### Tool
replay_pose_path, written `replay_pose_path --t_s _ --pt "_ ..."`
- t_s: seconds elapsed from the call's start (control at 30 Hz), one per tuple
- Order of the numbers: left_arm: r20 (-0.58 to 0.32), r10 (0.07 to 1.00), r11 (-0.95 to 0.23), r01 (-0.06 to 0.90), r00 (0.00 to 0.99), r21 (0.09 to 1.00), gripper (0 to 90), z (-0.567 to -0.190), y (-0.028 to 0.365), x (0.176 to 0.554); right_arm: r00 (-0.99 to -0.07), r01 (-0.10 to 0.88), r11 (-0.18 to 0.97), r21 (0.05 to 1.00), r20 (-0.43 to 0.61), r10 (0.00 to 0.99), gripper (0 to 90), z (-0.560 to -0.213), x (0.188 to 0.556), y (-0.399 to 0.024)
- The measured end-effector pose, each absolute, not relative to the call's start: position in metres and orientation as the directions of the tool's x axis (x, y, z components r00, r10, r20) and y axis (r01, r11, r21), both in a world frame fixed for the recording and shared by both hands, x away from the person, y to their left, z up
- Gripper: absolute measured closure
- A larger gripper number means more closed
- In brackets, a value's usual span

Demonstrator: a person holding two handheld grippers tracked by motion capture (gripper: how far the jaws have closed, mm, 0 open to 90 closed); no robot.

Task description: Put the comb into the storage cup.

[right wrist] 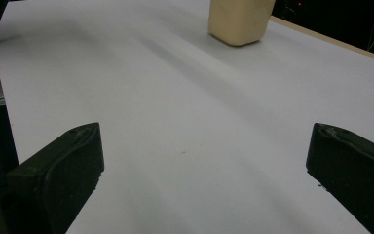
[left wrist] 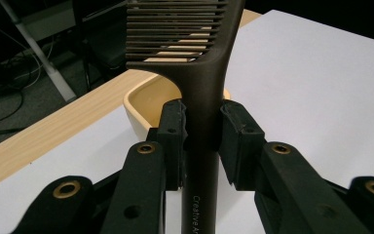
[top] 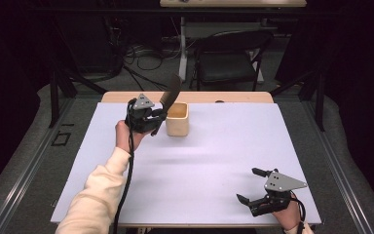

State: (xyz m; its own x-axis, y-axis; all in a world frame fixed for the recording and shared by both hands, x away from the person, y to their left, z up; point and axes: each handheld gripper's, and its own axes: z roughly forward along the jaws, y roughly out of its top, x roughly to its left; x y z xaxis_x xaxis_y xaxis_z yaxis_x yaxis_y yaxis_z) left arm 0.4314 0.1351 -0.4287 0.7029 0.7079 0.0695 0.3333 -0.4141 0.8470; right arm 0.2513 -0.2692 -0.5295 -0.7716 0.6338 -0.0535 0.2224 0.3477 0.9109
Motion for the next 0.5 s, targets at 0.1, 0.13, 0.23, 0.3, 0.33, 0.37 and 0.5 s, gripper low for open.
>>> replay_pose_path --t_s 0.1,0.13,0.23,0.3,0.33,0.37,0.5 --pt "0.070 0.711 -0.412 0.334 0.700 0.848 72.4 -0.428 0.135 0.434 -0.772 0.222 0.348 0.911 -0.053 0.633 0.0 -0.529 0.251 -0.269" --pt "0.067 0.713 -0.409 0.336 0.698 0.848 72.4 -0.428 0.135 0.435 -0.773 0.223 0.348 0.911 -0.053 0.633 0.0 -0.529 0.251 -0.269" --pt "0.069 0.714 -0.411 0.337 0.697 0.847 72.4 -0.428 0.134 0.437 -0.773 0.223 0.347 0.911 -0.052 0.633 0.0 -0.529 0.251 -0.269" --pt "0.069 0.715 -0.411 0.338 0.696 0.846 72.4 -0.427 0.133 0.438 -0.772 0.222 0.348 0.911 -0.054 0.633 0.0 -0.529 0.251 -0.269" --pt "0.071 0.715 -0.411 0.336 0.695 0.848 72.4 -0.427 0.133 0.439 -0.772 0.223 0.348 0.911 -0.053 0.633 0.0 -0.529 0.251 -0.269" --pt "0.069 0.717 -0.408 0.337 0.693 0.849 72.4 -0.427 0.132 0.439 -0.773 0.222 0.347 0.911 -0.053 0.632 0.0 -0.529 0.251 -0.269" --pt "0.069 0.720 -0.405 0.338 0.690 0.849 72.4 -0.426 0.132 0.442 -0.773 0.222 0.348 0.911 -0.052 0.632 0.0 -0.529 0.251 -0.269"
